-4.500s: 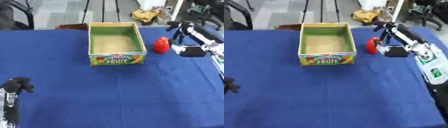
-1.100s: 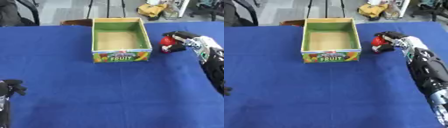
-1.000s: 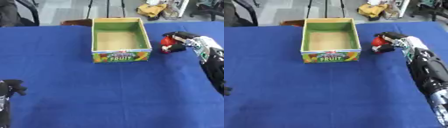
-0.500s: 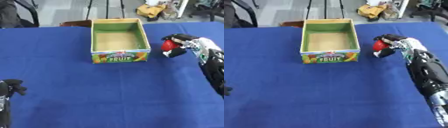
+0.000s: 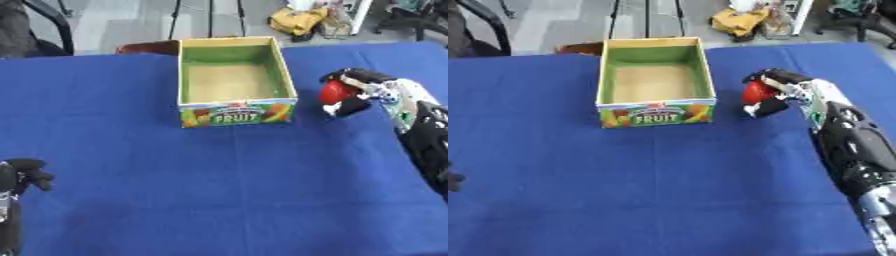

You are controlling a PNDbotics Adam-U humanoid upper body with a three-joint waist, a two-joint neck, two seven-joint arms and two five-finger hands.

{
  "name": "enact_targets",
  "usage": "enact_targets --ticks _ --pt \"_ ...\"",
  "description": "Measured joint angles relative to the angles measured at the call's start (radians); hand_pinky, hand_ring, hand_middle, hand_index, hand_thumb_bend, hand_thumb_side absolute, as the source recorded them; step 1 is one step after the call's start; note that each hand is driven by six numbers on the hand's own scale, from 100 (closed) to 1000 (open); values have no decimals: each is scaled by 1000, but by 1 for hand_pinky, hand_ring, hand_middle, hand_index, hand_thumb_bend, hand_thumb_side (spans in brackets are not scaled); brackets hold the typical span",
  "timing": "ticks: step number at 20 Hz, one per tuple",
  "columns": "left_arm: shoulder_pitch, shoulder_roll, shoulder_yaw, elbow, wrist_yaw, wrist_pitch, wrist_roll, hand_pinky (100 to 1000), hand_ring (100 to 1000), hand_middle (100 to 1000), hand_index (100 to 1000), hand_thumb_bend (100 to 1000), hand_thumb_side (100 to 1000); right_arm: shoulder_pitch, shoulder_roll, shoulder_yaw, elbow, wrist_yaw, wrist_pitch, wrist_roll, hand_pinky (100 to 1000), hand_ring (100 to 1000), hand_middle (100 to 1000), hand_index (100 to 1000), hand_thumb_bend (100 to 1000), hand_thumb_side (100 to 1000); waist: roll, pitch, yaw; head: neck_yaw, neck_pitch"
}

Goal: Pick up objects on the table and place them in the box.

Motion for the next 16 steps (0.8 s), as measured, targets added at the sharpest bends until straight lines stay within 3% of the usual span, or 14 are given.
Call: enact_targets --ticks 4,5,6,11,16 --pt "3 0 0 0 1 0 0 556 343 373 537 836 889 -19 0 3 -63 -38 -10 8 100 303 771 931 100 129 -5 -10 -3 0 0" --pt "3 0 0 0 1 0 0 556 343 373 537 836 888 -25 0 6 -76 -43 -13 10 100 302 773 931 100 282 -7 -12 -3 0 0" --pt "4 0 0 0 1 0 0 555 342 373 537 836 888 -33 0 9 -88 -47 -17 13 100 302 772 930 100 121 -8 -15 -4 0 0" --pt "10 0 0 1 1 0 0 555 342 373 537 838 888 -88 31 26 -150 -58 -47 28 100 304 774 931 100 108 -12 -25 -2 -4 0" --pt "11 0 -5 1 1 -2 -4 556 342 373 537 838 888 -149 108 42 -166 -47 -67 47 100 308 776 929 100 113 -15 -28 20 -19 0"
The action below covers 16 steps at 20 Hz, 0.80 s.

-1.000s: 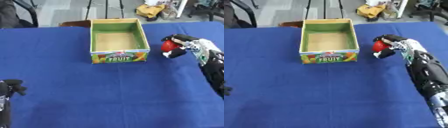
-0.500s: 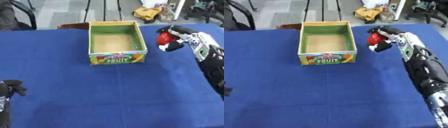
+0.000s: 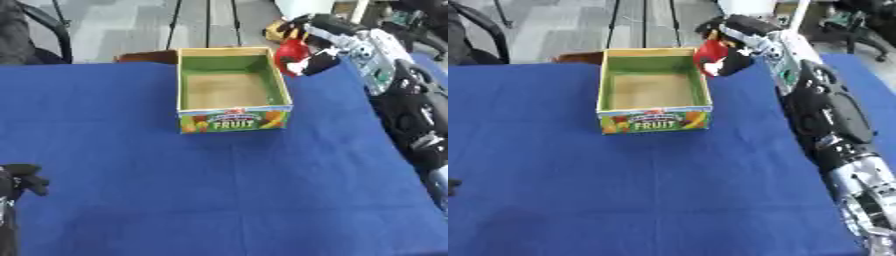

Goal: Pick up objects on the table and place them in the box.

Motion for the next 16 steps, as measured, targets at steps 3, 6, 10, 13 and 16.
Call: enact_targets --ticks 3,6,10,13,16 --pt "-2 0 -5 0 1 1 -5 556 342 373 537 838 887 -28 52 4 15 33 0 6 100 312 777 928 100 122 -2 1 22 -15 -1" --pt "-13 0 -11 0 1 2 -11 556 341 372 536 839 886 -45 94 3 43 80 4 4 100 320 781 927 100 130 -3 11 53 -35 -12" --pt "-28 0 -15 -1 5 3 -16 556 340 370 535 839 888 -46 117 -7 79 158 26 -32 100 330 784 927 100 135 -3 29 97 -68 -36" --pt "-29 -1 -17 -2 6 4 -19 556 340 368 534 838 888 -44 122 -22 111 216 49 -74 100 334 786 926 100 136 -1 37 112 -86 -48" --pt "-32 -1 -17 -3 8 4 -19 556 340 368 534 839 888 -36 123 -30 132 251 60 -108 100 334 786 927 100 136 3 41 112 -95 -54"
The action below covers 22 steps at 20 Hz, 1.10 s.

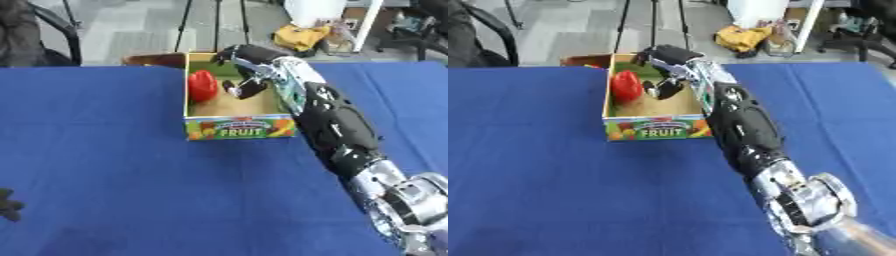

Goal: Pick up objects on the table and place them in the box.

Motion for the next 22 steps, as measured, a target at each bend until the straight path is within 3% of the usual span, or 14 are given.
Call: enact_targets --ticks 6,11,15,22 --pt "-3 0 0 -3 1 1 -1 556 339 367 534 839 888 6 1 -4 14 21 -2 -31 116 373 790 931 100 151 4 2 -5 -2 -4" --pt "-3 0 0 -3 1 1 -2 556 340 367 534 840 887 12 1 -3 16 22 -9 -40 339 521 812 946 100 171 7 -1 -17 -1 -5" --pt "-2 0 0 -3 1 1 -2 557 340 367 534 840 887 19 0 3 3 18 -22 -45 420 596 827 953 100 164 7 -4 -29 1 -5" --pt "8 -1 4 -3 0 -1 1 557 341 366 533 840 888 36 -28 37 -88 -38 -80 -51 437 603 826 952 100 145 3 -13 -58 14 -4"
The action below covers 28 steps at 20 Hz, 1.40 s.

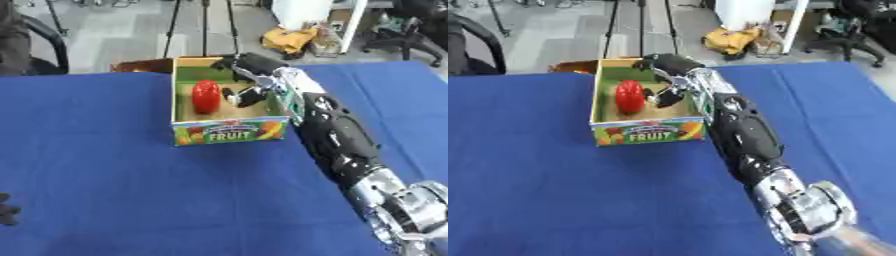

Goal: Pick up objects on the table and place them in the box.

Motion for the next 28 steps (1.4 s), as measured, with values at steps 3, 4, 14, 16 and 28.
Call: enact_targets --ticks 3,4,14,16,28 --pt "6 0 1 0 0 -2 4 558 341 367 533 840 889 25 -27 19 -61 -58 -30 2 422 584 811 947 100 117 -5 -2 -19 14 0" --pt "6 0 2 1 -1 -3 5 558 341 367 533 840 889 38 -39 24 -85 -86 -38 5 420 582 808 947 100 115 -6 -2 -26 20 1" --pt "15 -8 16 6 -4 -13 18 558 341 367 531 840 891 240 -155 30 -332 -402 2 71 395 550 781 943 100 145 -9 4 -74 68 2" --pt "15 -8 19 6 -5 -14 21 558 341 367 531 840 891 277 -169 21 -368 -445 23 80 393 548 780 943 100 158 -8 5 -86 75 2" --pt "18 -9 24 7 -5 -15 28 558 339 368 530 839 892 398 -186 -35 -467 -605 114 90 370 521 760 938 100 329 3 9 -112 96 6"
